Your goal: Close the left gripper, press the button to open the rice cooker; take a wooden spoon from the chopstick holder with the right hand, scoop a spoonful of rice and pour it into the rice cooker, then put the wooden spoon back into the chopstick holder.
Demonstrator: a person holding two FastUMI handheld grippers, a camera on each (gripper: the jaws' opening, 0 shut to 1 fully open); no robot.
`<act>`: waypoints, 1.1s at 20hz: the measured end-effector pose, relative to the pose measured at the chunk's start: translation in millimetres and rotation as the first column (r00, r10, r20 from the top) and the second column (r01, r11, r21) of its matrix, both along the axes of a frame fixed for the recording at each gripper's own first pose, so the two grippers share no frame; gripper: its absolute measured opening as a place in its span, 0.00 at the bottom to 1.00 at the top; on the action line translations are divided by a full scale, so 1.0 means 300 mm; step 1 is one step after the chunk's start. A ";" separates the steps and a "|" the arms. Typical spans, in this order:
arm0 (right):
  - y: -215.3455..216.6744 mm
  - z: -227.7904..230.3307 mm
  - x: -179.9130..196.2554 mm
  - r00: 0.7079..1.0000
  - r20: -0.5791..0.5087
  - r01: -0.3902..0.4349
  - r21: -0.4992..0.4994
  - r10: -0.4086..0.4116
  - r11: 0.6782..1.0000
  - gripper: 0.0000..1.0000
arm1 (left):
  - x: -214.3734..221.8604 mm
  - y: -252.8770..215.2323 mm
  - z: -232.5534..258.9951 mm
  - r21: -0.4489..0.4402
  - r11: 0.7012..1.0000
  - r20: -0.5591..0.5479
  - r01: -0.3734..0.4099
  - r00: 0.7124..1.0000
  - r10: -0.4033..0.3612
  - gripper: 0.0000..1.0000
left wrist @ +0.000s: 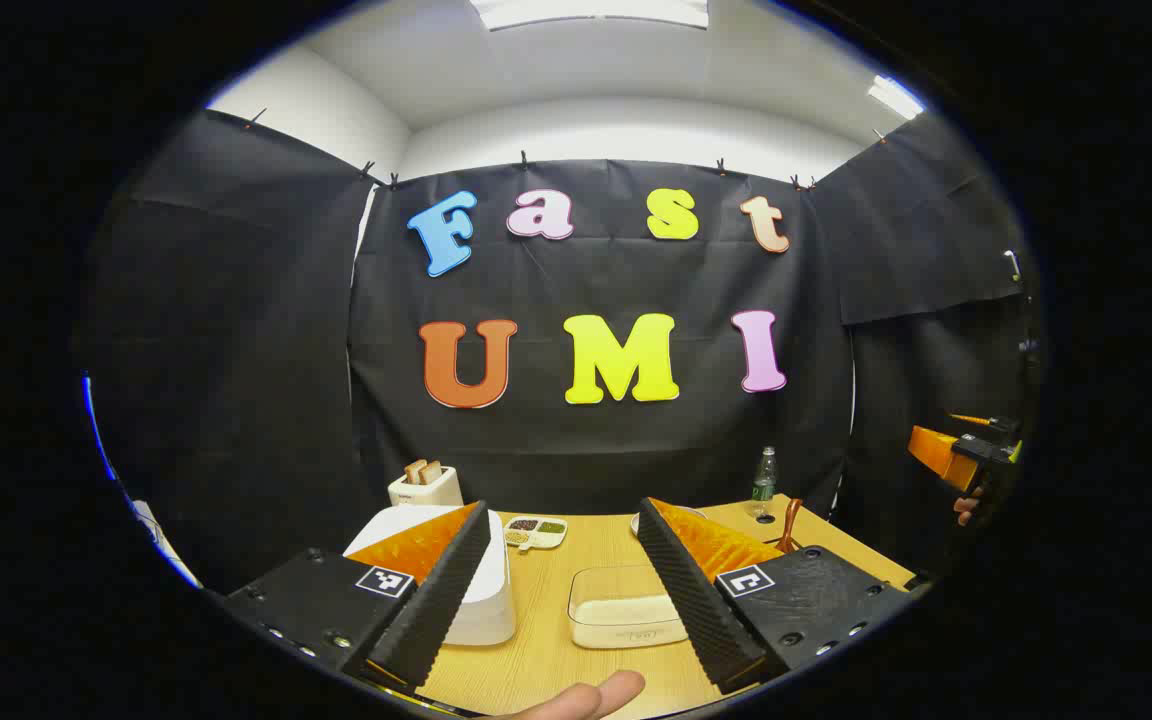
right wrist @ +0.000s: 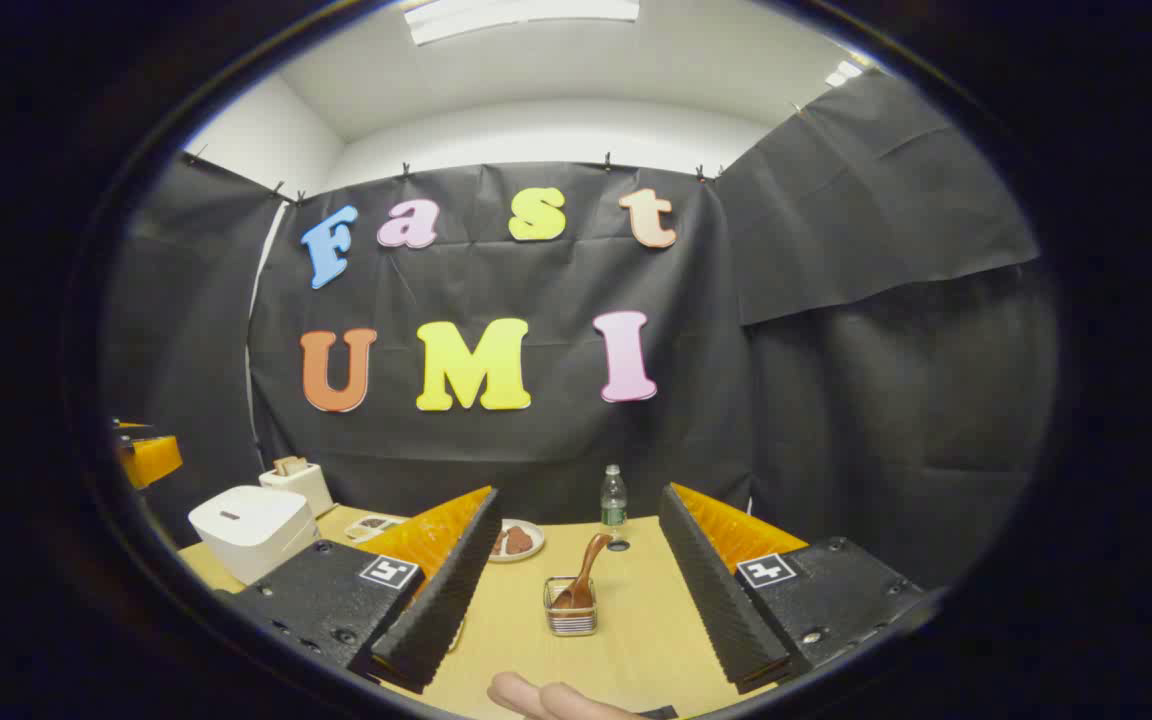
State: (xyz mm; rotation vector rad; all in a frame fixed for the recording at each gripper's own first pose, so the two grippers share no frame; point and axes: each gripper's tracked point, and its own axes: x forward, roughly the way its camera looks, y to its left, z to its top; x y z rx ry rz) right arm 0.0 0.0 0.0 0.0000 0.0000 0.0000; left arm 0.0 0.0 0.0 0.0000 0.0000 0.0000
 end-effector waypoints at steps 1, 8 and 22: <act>0.000 0.001 0.001 1.000 0.000 -0.001 -0.001 0.001 1.000 1.00 | 0.000 0.002 -0.005 -0.002 1.000 -0.003 0.001 1.000 -0.001 0.94; 0.027 -0.014 0.009 1.000 0.003 -0.018 -0.025 0.018 1.000 1.00 | 0.013 0.044 -0.019 -0.008 1.000 -0.006 -0.007 1.000 0.007 0.94; 0.000 -0.111 0.090 0.999 -0.032 -0.020 -0.012 0.020 1.000 1.00 | 0.171 0.221 -0.096 0.005 0.998 -0.026 -0.059 0.998 0.059 0.95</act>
